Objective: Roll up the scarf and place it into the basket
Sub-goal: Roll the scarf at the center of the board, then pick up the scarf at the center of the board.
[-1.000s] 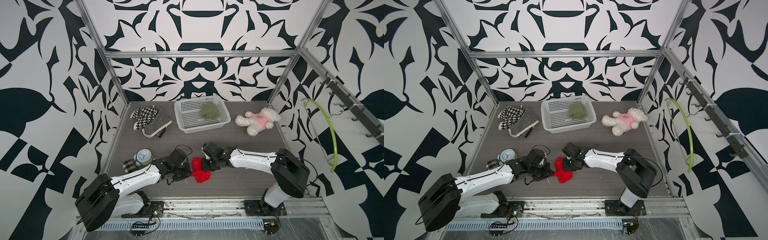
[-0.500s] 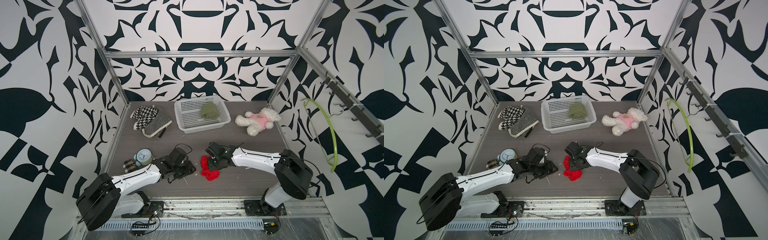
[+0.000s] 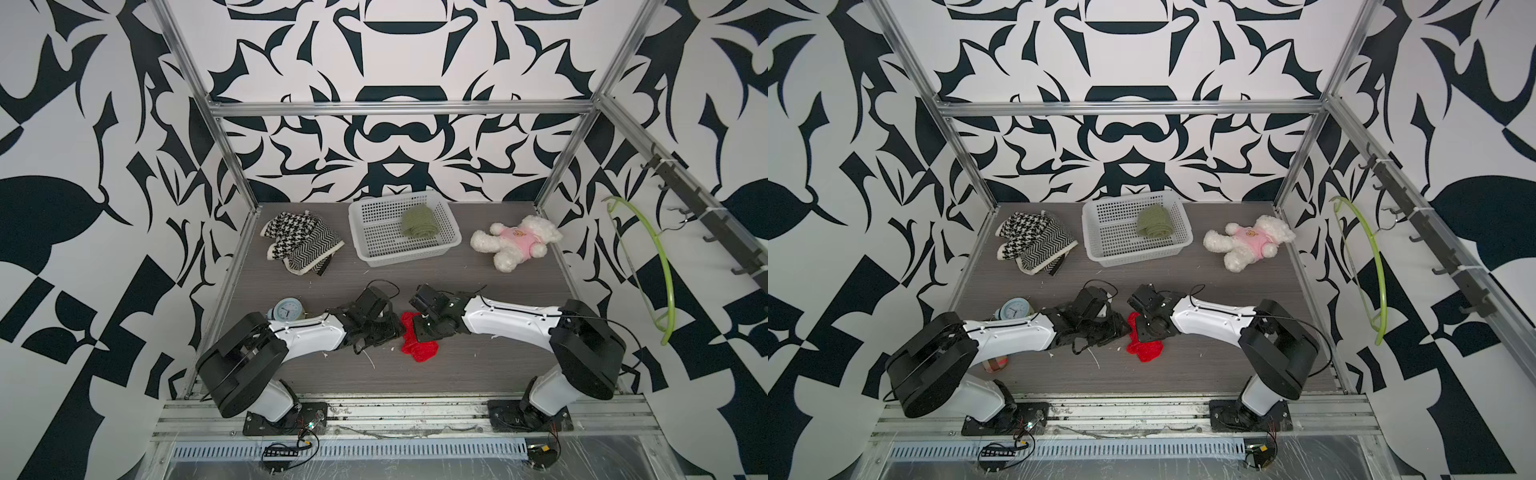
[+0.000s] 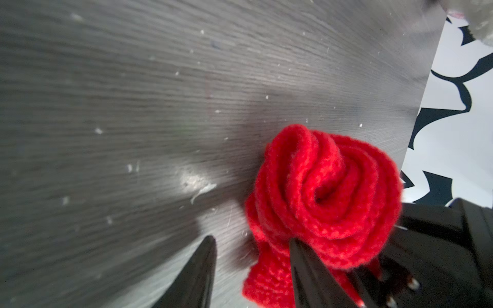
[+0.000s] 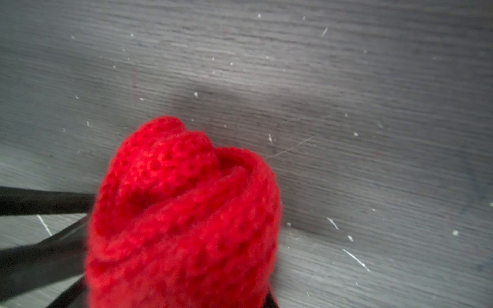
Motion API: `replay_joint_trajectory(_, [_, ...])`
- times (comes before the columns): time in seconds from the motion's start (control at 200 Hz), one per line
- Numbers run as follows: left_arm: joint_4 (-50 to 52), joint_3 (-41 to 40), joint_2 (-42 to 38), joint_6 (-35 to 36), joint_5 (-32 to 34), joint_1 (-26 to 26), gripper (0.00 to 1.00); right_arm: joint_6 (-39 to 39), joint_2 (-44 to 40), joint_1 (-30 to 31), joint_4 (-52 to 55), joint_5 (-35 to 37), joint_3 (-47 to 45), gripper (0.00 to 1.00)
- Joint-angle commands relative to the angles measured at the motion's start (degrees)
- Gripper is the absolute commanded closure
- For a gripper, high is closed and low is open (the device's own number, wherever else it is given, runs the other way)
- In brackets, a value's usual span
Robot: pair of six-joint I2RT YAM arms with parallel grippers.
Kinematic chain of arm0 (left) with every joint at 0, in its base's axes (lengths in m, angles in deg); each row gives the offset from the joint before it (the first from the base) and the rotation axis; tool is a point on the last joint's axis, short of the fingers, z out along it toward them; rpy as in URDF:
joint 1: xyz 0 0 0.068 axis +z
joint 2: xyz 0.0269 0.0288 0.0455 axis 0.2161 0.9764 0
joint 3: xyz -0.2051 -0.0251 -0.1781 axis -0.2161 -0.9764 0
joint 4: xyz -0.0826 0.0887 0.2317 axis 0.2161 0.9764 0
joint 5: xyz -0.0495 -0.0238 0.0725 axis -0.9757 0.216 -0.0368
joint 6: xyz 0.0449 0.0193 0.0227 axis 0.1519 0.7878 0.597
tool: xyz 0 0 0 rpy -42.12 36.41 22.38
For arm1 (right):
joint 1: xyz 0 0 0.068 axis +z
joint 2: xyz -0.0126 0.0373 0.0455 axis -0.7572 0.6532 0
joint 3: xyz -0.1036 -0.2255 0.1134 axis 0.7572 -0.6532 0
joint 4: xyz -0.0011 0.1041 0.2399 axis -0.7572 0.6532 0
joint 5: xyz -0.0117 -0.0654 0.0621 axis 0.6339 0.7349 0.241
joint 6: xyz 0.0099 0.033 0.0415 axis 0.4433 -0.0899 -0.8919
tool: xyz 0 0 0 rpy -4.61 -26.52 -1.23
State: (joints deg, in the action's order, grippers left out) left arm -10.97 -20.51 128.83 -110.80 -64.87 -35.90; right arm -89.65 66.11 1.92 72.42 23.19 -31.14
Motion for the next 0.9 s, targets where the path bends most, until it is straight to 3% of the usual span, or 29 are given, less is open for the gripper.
replay_joint_trajectory(0.0, [-2.2, 1.5, 2.1, -0.1, 0.8, -0.3, 0.58, -1.2, 0.2, 0.7, -1.2, -1.3, 0.4, 1.0])
replay_joint_trajectory(0.115, [-3.6, 1.5, 3.9, -0.9, 1.5, -0.3, 0.68, -1.4, 0.5, 0.9, -1.9, -2.0, 0.0, 1.0])
replay_joint_trajectory(0.275, [-4.6, 3.2, 7.0, -0.6, 1.3, -0.4, 0.74, -1.6, 0.7, 1.0, -2.7, -2.4, -0.5, 1.0])
replay_joint_trajectory(0.32, [-5.4, 3.3, 7.7, -0.7, 1.3, -0.5, 0.81, -1.7, 0.8, 1.0, -2.9, -2.6, -0.6, 1.0])
replay_joint_trajectory(0.39, [-5.9, 3.5, 8.5, -0.9, 1.3, -0.7, 1.0, -1.7, 1.0, 1.0, -3.0, -2.8, -0.7, 1.0])
replay_joint_trajectory(0.475, [-5.0, 3.7, 9.0, -0.7, 1.1, -0.9, 1.0, -1.9, 0.8, 1.0, -2.5, -2.9, -0.8, 1.0])
replay_joint_trajectory(0.515, [-4.1, 3.6, 8.9, -0.6, 1.3, -1.3, 1.0, -1.9, 0.4, 1.0, -2.4, -3.3, -0.8, 0.92])
replay_joint_trajectory(0.615, [-0.8, 4.0, 8.7, 0.0, 2.4, -2.6, 1.0, -2.1, -0.8, 0.6, -1.1, -3.8, -0.8, 0.58])
replay_joint_trajectory(0.67, [0.6, 3.9, 8.6, 0.2, 3.0, -3.2, 1.0, -2.2, -1.1, 0.1, -0.3, -5.6, -1.2, 0.46])
replay_joint_trajectory(0.775, [3.4, 3.7, 8.3, 0.3, 4.7, -4.2, 1.0, -2.7, -1.3, -0.6, -0.5, -11.6, -2.8, 0.36])
replay_joint_trajectory(0.895, [4.0, 2.0, 8.1, -0.8, 6.0, -5.4, 1.0, -4.2, -0.2, -0.7, -3.3, -16.3, -6.3, 0.34])
